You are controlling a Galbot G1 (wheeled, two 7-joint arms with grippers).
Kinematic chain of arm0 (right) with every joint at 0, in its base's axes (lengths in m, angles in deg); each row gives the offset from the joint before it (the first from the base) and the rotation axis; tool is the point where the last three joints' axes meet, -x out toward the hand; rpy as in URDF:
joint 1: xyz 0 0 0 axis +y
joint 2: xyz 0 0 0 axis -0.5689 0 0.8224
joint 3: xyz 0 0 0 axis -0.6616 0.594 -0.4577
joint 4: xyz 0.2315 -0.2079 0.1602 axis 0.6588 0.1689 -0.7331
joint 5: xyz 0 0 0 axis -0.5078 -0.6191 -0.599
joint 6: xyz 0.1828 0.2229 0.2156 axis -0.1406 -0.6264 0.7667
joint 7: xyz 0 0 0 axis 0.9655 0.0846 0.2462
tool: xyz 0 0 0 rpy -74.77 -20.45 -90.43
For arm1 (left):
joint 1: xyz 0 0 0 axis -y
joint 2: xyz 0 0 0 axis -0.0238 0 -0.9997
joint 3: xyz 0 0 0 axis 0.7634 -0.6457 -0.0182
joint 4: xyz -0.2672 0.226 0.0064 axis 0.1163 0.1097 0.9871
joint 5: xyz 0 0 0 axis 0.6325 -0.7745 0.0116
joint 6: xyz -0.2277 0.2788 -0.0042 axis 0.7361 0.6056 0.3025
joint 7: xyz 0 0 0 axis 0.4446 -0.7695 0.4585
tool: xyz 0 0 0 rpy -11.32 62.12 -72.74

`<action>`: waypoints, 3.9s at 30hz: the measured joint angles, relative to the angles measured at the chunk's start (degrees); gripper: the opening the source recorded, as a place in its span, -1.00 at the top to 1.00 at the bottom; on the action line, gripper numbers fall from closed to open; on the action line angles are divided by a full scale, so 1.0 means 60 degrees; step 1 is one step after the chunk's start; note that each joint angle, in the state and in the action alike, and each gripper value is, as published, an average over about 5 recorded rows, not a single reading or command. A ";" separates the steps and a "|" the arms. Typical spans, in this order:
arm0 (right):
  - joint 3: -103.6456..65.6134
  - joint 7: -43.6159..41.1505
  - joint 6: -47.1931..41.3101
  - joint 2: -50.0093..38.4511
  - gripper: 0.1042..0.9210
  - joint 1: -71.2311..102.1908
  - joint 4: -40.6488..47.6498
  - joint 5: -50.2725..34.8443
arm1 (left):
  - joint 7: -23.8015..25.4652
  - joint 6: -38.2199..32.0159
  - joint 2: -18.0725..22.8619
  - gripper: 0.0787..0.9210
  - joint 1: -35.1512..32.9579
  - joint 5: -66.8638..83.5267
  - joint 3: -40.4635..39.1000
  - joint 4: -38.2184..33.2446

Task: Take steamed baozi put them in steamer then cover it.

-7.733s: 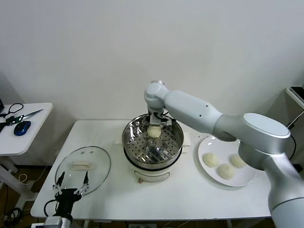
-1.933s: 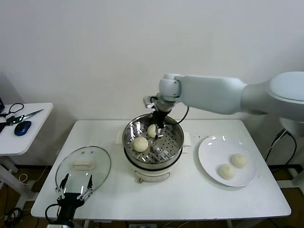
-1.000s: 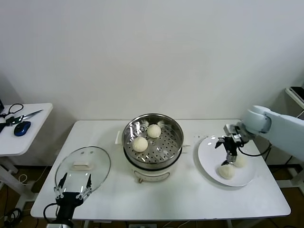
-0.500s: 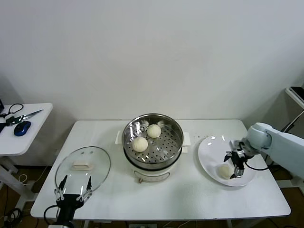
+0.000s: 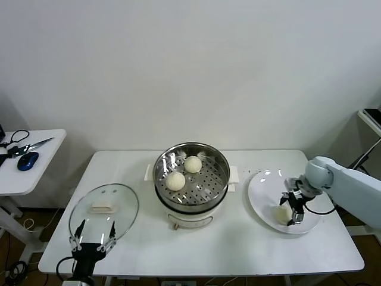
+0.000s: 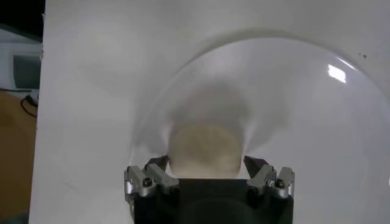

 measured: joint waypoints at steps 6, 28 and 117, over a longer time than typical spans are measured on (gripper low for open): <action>0.0083 -0.0093 0.0067 0.0084 -0.56 -0.0092 0.0100 0.0006 | -0.0032 -0.0008 0.0020 -0.77 0.0015 -0.0017 -0.0030 0.0021; 0.2366 -0.0918 0.2947 0.1053 -0.45 -0.3987 -0.0177 0.0100 | -0.0065 -0.0011 -0.0004 -0.77 -0.0104 -0.0001 -0.0093 -0.0028; 0.2441 -0.0231 0.1056 0.0664 -0.76 -0.4578 -0.0969 -0.0665 | -0.0090 0.0190 -0.0259 -0.77 0.0093 0.0211 -0.0163 0.0084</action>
